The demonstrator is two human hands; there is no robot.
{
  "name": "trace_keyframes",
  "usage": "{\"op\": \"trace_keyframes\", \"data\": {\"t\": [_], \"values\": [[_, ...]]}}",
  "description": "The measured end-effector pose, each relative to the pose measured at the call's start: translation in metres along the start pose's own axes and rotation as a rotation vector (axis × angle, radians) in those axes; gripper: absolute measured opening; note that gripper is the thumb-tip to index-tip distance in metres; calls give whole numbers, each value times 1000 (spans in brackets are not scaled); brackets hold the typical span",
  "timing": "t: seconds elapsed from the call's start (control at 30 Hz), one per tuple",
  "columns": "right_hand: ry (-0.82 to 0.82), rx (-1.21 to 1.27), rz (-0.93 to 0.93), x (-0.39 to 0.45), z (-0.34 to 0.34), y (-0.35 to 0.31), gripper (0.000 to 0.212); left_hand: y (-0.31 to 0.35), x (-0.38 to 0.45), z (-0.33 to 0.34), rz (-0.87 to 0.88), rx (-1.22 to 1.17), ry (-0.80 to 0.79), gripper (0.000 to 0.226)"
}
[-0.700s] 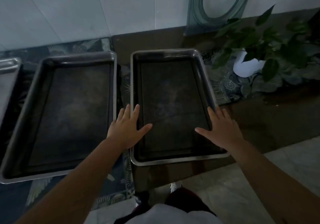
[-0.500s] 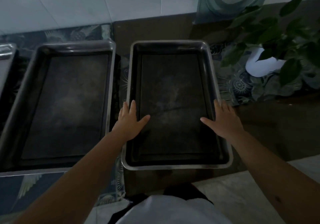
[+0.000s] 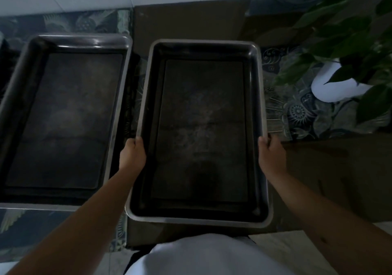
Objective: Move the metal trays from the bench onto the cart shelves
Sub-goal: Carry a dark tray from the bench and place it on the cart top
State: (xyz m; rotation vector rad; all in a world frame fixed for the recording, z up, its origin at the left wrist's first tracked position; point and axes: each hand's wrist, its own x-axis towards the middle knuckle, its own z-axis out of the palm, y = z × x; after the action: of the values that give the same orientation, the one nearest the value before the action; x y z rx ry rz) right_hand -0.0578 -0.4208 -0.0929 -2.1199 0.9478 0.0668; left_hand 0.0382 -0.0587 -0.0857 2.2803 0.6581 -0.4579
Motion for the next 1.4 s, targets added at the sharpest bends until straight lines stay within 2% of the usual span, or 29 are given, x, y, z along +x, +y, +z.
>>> {"op": "trace_keyframes", "data": {"t": [0.07,0.2,0.27,0.53,0.8,0.9,1.2,1.33,1.4], "values": [[-27,95,96,3,-1,3,33,-3,6,-3,-25,-77,-30,51],[-120,225,108,8,-5,8,41,-14,6,-11,-168,-332,-176,44],[-149,250,121,11,-9,5,37,-20,1,-9,-178,-352,-191,43],[-164,406,216,7,-28,-9,39,-19,-32,-15,-89,-260,-2,49],[-205,421,121,-15,-42,-62,31,-27,-54,-68,-34,-466,28,42],[-244,428,57,-28,-35,-91,25,-42,-69,-97,-36,-528,85,40],[-531,349,-106,-96,39,-165,22,-147,-146,-185,-212,-699,341,33],[-605,228,-135,-151,75,-197,31,-209,-188,-214,-274,-752,475,39],[-616,176,-240,-182,94,-210,31,-242,-210,-226,-294,-801,513,36]]}}
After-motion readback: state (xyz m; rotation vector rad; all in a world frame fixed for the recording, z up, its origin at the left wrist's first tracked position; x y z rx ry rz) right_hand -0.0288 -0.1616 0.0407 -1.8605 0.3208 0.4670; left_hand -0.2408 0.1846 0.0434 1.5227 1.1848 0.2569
